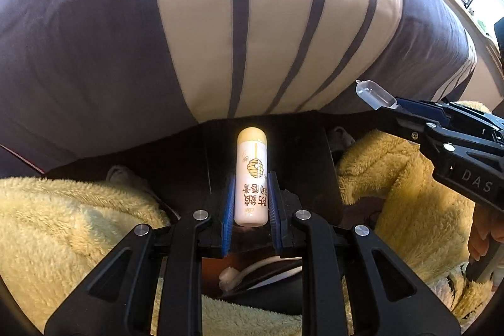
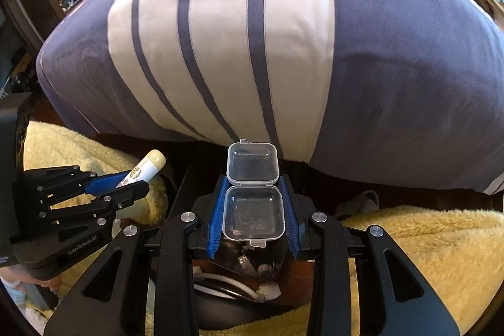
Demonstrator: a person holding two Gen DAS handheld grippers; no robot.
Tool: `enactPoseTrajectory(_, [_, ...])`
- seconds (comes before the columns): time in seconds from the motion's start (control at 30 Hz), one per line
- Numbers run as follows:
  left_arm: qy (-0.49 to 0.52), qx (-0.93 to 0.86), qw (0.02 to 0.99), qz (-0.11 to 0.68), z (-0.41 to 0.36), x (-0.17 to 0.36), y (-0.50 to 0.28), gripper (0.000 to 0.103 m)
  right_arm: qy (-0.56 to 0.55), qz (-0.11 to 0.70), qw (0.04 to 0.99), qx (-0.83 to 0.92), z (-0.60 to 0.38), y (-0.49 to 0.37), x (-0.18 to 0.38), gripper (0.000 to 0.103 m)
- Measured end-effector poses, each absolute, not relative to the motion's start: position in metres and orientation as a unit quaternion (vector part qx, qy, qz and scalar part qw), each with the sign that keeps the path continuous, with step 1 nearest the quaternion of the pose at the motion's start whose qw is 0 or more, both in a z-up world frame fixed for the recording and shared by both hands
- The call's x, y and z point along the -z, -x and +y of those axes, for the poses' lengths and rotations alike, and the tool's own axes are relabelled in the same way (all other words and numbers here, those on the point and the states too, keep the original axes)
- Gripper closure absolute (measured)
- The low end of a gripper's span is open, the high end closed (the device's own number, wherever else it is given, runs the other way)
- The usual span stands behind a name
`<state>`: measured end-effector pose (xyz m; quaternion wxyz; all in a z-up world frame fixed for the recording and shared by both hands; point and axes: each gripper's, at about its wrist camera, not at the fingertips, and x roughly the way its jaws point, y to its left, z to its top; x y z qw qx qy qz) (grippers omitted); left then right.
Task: Collect trash
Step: 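Lower the box and sunscreen tube into the bin and open both tools, then raise both open tools back over the bed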
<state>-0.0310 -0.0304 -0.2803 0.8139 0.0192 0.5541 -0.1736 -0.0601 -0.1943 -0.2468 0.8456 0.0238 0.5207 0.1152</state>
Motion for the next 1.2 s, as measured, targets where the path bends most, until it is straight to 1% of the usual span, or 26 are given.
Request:
enactPoseTrajectory(0.5, [-0.012,0.197,0.772,0.604,-0.034,0.317,0.023,0.085,-0.052,0.576,0.806,-0.129,-0.202,0.036,0.286,0.069])
enactPoseTrajectory(0.8, [-0.006,0.198,0.764,0.614,-0.034,0.322,0.019,0.084,-0.053,0.583,0.803,-0.116,-0.197,0.028,0.287,0.067])
enactPoseTrajectory(0.87, [-0.005,0.195,0.765,0.614,-0.033,0.323,0.019,0.083,-0.055,0.58,0.805,-0.114,-0.197,0.028,0.286,0.058])
enactPoseTrajectory(1.03, [-0.009,0.188,0.772,0.607,-0.032,0.317,0.021,0.08,-0.06,0.571,0.812,-0.105,-0.202,0.029,0.281,0.055])
enactPoseTrajectory(1.1, [-0.012,0.185,0.776,0.603,-0.031,0.314,0.022,0.077,-0.061,0.565,0.817,-0.097,-0.205,0.031,0.278,0.047])
enactPoseTrajectory(1.17, [-0.015,0.181,0.781,0.597,-0.031,0.309,0.023,0.069,-0.061,0.559,0.822,-0.087,-0.208,0.033,0.274,0.034])
enactPoseTrajectory(1.2, [-0.015,0.179,0.784,0.595,-0.031,0.307,0.023,0.067,-0.061,0.555,0.826,-0.082,-0.209,0.033,0.272,0.03])
